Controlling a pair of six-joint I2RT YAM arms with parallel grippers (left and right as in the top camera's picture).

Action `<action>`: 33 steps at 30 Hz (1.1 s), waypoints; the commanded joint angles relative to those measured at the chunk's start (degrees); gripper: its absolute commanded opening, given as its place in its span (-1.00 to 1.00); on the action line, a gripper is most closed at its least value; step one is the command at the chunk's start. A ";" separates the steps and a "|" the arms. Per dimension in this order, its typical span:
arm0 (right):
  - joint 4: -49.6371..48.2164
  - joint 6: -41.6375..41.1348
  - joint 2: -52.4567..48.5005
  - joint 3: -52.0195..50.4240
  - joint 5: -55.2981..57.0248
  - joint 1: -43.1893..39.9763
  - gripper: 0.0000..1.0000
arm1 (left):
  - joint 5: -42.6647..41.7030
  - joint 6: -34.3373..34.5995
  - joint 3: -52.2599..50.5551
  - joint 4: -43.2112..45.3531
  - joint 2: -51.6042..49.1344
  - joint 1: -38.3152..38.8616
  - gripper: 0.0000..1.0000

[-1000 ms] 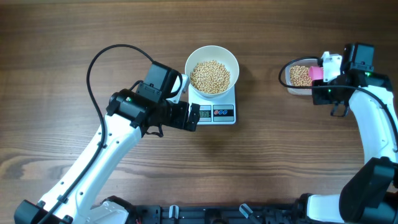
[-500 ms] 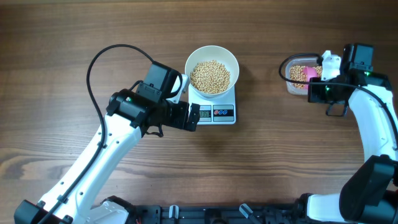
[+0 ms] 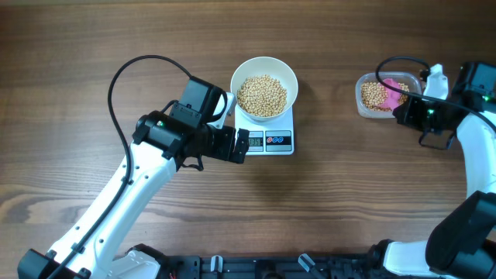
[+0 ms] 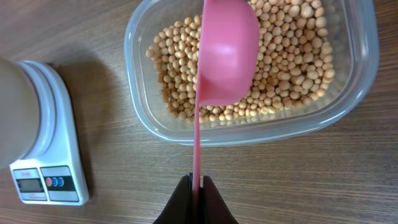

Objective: Scoop item into bowl and weigh 150g on scale
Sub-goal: 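Lower the scoop into the soybean tub with the right gripper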

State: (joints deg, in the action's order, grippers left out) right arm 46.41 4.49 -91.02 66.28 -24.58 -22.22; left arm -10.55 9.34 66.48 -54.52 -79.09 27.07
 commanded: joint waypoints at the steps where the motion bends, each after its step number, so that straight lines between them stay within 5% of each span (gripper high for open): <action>1: 0.55 -0.33 -1.86 0.66 -4.04 -0.57 -0.91 | -0.70 0.13 -0.15 0.09 -0.22 0.15 1.00; 33: -0.68 -0.20 -2.54 -2.95 -13.88 -0.92 -0.91 | -0.70 0.13 -0.15 0.09 -0.22 0.15 1.00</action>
State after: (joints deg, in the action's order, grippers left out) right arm 45.50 4.49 -92.68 63.88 -34.74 -22.72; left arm -10.55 9.34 66.48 -54.54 -79.09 27.07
